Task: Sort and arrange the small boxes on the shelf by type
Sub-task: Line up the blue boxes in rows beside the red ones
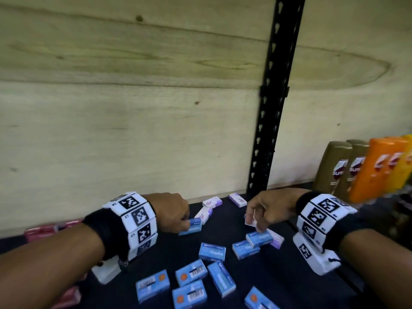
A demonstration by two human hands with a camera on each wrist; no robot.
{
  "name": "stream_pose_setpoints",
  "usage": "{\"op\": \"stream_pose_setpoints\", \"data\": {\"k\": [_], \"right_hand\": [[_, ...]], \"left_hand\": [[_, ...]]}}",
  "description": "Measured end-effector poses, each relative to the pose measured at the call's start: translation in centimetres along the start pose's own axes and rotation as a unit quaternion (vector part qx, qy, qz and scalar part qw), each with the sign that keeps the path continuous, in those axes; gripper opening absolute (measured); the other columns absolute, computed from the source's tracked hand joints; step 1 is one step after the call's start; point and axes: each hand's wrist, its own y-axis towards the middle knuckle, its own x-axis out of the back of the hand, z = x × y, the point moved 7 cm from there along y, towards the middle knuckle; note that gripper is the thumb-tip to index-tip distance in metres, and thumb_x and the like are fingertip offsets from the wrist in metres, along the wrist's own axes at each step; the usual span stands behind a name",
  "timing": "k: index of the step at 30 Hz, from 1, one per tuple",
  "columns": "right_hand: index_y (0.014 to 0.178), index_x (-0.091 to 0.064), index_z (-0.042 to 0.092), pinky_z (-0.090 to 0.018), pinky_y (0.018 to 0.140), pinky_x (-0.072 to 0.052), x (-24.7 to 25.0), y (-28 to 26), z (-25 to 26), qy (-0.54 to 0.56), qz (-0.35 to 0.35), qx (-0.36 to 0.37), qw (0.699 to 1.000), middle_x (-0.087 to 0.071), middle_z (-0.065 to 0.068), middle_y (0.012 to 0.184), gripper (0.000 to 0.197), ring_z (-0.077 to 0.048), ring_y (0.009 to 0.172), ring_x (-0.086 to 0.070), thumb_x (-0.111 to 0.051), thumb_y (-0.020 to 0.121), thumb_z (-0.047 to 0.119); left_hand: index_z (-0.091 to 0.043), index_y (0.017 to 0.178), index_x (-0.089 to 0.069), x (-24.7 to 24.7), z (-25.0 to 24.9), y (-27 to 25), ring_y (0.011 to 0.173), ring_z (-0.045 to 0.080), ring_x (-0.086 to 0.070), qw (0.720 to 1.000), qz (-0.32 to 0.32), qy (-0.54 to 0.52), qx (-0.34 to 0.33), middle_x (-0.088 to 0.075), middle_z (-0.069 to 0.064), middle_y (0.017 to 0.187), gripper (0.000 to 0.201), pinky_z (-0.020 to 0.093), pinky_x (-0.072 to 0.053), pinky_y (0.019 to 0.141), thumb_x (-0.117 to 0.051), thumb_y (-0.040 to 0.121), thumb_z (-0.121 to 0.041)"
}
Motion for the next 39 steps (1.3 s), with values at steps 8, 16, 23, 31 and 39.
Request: {"op": "stream_pose_setpoints", "data": {"k": [8, 16, 23, 31, 39], "right_hand": [[0.116, -0.071, 0.029, -0.021, 0.084, -0.046, -1.6, -2.0, 1.3, -0.083, 0.010, 0.007, 0.996, -0.068, 0.012, 0.105, 0.031, -0.007, 0.093, -0.060, -0.070, 0.086, 0.020], [0.099, -0.066, 0.029, -0.018, 0.076, -0.045, -0.9, -2.3, 2.0, -0.108, -0.003, -0.009, 0.994, -0.071, 0.005, 0.110, 0.017, -0.011, 0.096, -0.062, -0.073, 0.086, 0.021], [0.099, -0.056, 0.023, -0.025, 0.071, -0.050, 0.0, 0.0, 7.8, -0.014, -0.021, 0.071, 0.997, -0.066, 0.006, 0.084, 0.012, -0.013, 0.073, -0.064, -0.067, 0.092, 0.023], [0.113, -0.059, 0.023, -0.030, 0.082, -0.046, -1.4, 4.3, 15.5, -0.108, -0.024, 0.129, 0.985, -0.063, 0.005, 0.105, 0.022, -0.017, 0.094, -0.059, -0.066, 0.093, 0.029], [0.118, -0.060, 0.018, -0.031, 0.077, -0.043, -2.2, 6.9, 19.0, -0.158, -0.024, 0.137, 0.978, -0.064, -0.003, 0.116, 0.026, -0.020, 0.091, -0.056, -0.065, 0.095, 0.027]], "left_hand": [[-0.013, 0.110, -0.066, -2.1, 2.4, -3.2, 0.082, 0.017, -0.052, 0.997, 0.071, -0.017, 0.013, -0.065, 0.004, 0.102, 0.035, 0.028, -0.040, 0.075, -0.040, 0.103, -0.036], [-0.012, 0.112, -0.067, -4.0, 5.0, -5.7, 0.067, 0.008, -0.049, 0.992, 0.102, -0.054, 0.046, -0.068, -0.003, 0.090, 0.032, 0.025, -0.041, 0.080, -0.044, 0.103, -0.032], [-0.012, 0.111, -0.066, -4.7, 7.6, -6.0, 0.074, 0.015, -0.051, 0.991, 0.081, -0.069, 0.082, -0.051, -0.013, 0.066, 0.030, 0.028, -0.043, 0.083, -0.044, 0.102, -0.030], [-0.011, 0.115, -0.067, -5.1, 9.5, -5.7, 0.088, 0.022, -0.057, 0.990, 0.075, -0.072, 0.096, -0.067, 0.007, 0.114, 0.032, 0.028, -0.041, 0.078, -0.046, 0.102, -0.032], [-0.007, 0.104, -0.070, -4.6, 8.9, -4.3, 0.060, 0.008, -0.056, 0.984, 0.069, -0.145, 0.081, -0.075, 0.005, 0.098, 0.029, 0.027, -0.050, 0.078, -0.049, 0.100, -0.026]]}}
